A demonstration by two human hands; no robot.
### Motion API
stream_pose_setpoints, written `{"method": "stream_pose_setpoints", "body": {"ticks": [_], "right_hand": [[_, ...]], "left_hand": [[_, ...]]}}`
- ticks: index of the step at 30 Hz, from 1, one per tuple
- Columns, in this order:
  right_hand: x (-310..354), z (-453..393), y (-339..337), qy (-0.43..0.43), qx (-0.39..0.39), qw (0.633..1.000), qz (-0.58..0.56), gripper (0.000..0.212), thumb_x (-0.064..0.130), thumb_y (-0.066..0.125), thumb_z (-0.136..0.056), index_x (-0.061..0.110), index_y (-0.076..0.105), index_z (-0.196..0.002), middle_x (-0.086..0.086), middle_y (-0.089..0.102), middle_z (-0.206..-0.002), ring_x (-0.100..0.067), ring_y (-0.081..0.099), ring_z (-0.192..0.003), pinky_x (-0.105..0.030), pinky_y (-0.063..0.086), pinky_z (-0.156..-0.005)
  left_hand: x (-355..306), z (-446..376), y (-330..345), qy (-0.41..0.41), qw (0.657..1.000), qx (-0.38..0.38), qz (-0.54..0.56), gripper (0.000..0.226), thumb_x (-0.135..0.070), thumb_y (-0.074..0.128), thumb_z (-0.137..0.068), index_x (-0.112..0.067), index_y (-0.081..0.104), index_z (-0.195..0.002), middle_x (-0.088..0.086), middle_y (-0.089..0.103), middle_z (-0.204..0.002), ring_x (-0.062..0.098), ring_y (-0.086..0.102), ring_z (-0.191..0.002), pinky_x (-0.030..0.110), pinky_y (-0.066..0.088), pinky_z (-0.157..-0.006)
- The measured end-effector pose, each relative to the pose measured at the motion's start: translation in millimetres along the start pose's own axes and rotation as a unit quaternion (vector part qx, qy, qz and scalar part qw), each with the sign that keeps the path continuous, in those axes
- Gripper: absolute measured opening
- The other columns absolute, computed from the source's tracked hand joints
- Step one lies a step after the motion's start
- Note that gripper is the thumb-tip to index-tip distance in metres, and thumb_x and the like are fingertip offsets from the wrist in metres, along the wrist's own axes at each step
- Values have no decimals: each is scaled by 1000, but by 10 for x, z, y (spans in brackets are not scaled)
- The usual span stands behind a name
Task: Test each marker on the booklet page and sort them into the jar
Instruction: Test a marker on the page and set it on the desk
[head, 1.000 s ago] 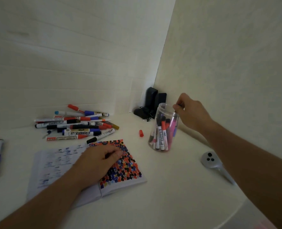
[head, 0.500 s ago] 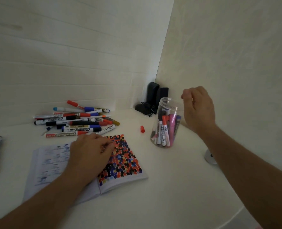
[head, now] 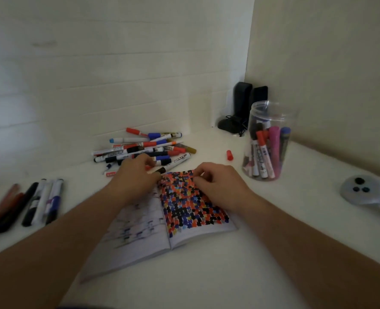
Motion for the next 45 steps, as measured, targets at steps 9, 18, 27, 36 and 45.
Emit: {"method": "stream_pose_setpoints", "body": {"ticks": [9,18,27,36,45], "right_hand": [[-8,23,-40,-35,31,999,-13,14,37,64,-98,36,72,-109,15,67,-98,-2,61,-91,-33,56,-87],[278,124,-172,-201,-131,948,208,40,42,63,-94,31,61,-132,3,55,-120,-20,47,-110,-41,47,-85],[607,212,197,-226,-5,932,284,27,47,45,-107,28,55,-124,5,63,-111,-20,62,-95,-36,50,-74],[646,308,161,-191,95,919,333,35,60,35,-104,37,50,-125,7,62,-100,-21,61,-88,-35,50,-67],[65,252,-582,118,-50,949,-289,23,29,48,-107,14,61,-94,-6,73,-81,-27,63,-79,-37,53,-74]], "left_hand": [[-177,-133,199,15,983,-10,-180,32,-51,49,-101,-24,61,-111,1,58,-101,18,59,-80,39,55,-77],[-319,314,11,155,986,-55,-23,13,-39,59,-101,-32,57,-112,-14,65,-109,8,62,-91,34,53,-81],[-196,732,49,121,924,92,351,5,-10,65,-97,-5,65,-97,8,80,-96,23,76,-96,28,58,-87],[-161,775,30,183,946,92,253,19,-13,79,-88,-28,69,-83,-7,78,-83,9,74,-80,23,57,-75],[-212,823,101,254,956,90,117,28,-15,49,-103,-33,71,-99,-20,63,-97,-2,58,-94,29,49,-88]]}}
Point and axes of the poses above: each hand's wrist, its own z-axis away from the middle knuckle, its own y-axis out of the palm, x = y × z, the point moved 5 cm from there along -z, towards the middle knuckle
